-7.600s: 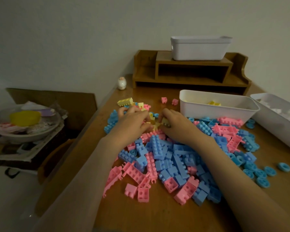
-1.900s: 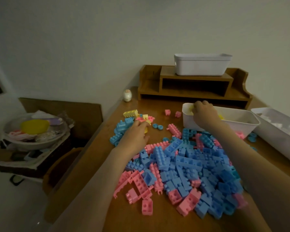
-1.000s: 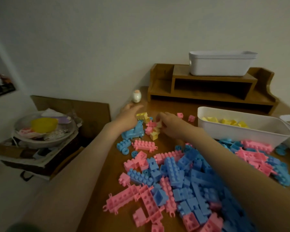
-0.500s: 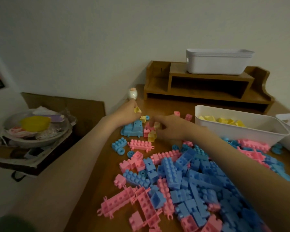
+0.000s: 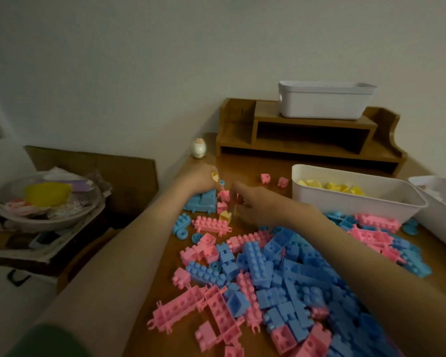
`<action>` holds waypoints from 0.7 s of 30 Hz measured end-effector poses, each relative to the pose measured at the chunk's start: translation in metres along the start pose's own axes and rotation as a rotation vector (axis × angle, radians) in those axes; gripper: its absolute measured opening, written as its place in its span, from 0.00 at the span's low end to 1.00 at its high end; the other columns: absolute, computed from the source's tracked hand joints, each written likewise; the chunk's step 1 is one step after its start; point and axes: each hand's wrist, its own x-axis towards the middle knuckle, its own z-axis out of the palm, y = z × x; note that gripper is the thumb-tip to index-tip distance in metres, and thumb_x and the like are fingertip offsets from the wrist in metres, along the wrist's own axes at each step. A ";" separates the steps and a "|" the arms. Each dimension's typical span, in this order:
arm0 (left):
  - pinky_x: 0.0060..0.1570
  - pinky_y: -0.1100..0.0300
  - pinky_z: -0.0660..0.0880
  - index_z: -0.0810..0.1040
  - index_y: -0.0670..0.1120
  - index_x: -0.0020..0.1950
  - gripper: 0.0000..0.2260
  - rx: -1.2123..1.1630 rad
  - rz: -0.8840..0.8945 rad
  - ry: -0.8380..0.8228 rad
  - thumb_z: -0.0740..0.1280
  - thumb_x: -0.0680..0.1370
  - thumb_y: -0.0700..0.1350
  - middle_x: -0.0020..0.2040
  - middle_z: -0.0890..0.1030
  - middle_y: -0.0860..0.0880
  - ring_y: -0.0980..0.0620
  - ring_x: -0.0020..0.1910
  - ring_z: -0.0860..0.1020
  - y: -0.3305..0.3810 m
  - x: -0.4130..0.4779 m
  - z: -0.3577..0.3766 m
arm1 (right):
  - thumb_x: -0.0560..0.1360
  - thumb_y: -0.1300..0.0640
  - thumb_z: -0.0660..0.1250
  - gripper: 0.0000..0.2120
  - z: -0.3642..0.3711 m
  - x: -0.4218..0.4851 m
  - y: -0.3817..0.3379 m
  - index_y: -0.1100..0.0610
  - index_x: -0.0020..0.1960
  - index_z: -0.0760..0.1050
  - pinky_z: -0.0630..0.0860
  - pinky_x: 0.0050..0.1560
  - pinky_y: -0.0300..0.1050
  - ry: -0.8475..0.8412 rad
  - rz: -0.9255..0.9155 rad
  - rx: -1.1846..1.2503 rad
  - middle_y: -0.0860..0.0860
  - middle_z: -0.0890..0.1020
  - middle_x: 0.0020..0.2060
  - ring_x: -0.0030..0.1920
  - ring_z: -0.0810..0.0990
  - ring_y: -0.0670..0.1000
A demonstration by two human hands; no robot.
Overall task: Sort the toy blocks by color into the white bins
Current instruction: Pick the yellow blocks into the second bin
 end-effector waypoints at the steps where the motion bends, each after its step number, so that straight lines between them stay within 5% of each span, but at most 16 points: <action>1: 0.46 0.52 0.76 0.78 0.48 0.42 0.09 0.012 0.006 0.023 0.72 0.71 0.52 0.43 0.80 0.47 0.49 0.44 0.78 0.000 0.001 0.002 | 0.79 0.58 0.57 0.13 -0.001 -0.001 0.000 0.46 0.62 0.64 0.74 0.44 0.41 -0.019 -0.026 0.009 0.46 0.75 0.47 0.47 0.76 0.48; 3: 0.36 0.56 0.72 0.73 0.49 0.34 0.12 0.001 0.016 0.084 0.72 0.70 0.53 0.38 0.79 0.46 0.50 0.38 0.76 0.000 0.002 0.004 | 0.79 0.57 0.56 0.18 0.000 -0.004 -0.002 0.41 0.65 0.64 0.74 0.54 0.44 -0.096 -0.088 -0.020 0.47 0.74 0.59 0.56 0.75 0.49; 5: 0.38 0.58 0.70 0.74 0.47 0.37 0.12 -0.024 0.005 0.154 0.71 0.72 0.53 0.40 0.78 0.46 0.49 0.39 0.76 0.000 -0.002 0.004 | 0.80 0.58 0.56 0.18 0.002 -0.006 -0.006 0.42 0.66 0.66 0.71 0.59 0.45 -0.172 -0.111 -0.067 0.48 0.71 0.66 0.61 0.72 0.50; 11: 0.44 0.57 0.68 0.73 0.42 0.58 0.11 -0.027 -0.033 0.207 0.64 0.78 0.46 0.50 0.75 0.45 0.48 0.46 0.73 0.009 -0.022 -0.006 | 0.79 0.58 0.58 0.16 0.004 -0.012 -0.014 0.46 0.65 0.64 0.79 0.46 0.48 -0.133 -0.030 -0.064 0.49 0.75 0.51 0.47 0.77 0.52; 17: 0.45 0.53 0.76 0.71 0.49 0.58 0.10 -0.085 0.045 0.239 0.62 0.77 0.45 0.49 0.76 0.46 0.50 0.43 0.75 0.038 -0.036 -0.009 | 0.77 0.61 0.61 0.14 -0.008 -0.025 -0.006 0.46 0.57 0.65 0.75 0.39 0.39 0.082 -0.003 0.030 0.46 0.75 0.44 0.43 0.76 0.48; 21: 0.41 0.57 0.72 0.73 0.47 0.58 0.10 -0.144 0.104 0.227 0.62 0.77 0.44 0.49 0.75 0.48 0.49 0.46 0.74 0.072 -0.039 -0.008 | 0.76 0.60 0.64 0.15 -0.035 -0.044 0.016 0.50 0.60 0.66 0.72 0.41 0.39 0.310 0.052 -0.012 0.50 0.76 0.51 0.46 0.75 0.48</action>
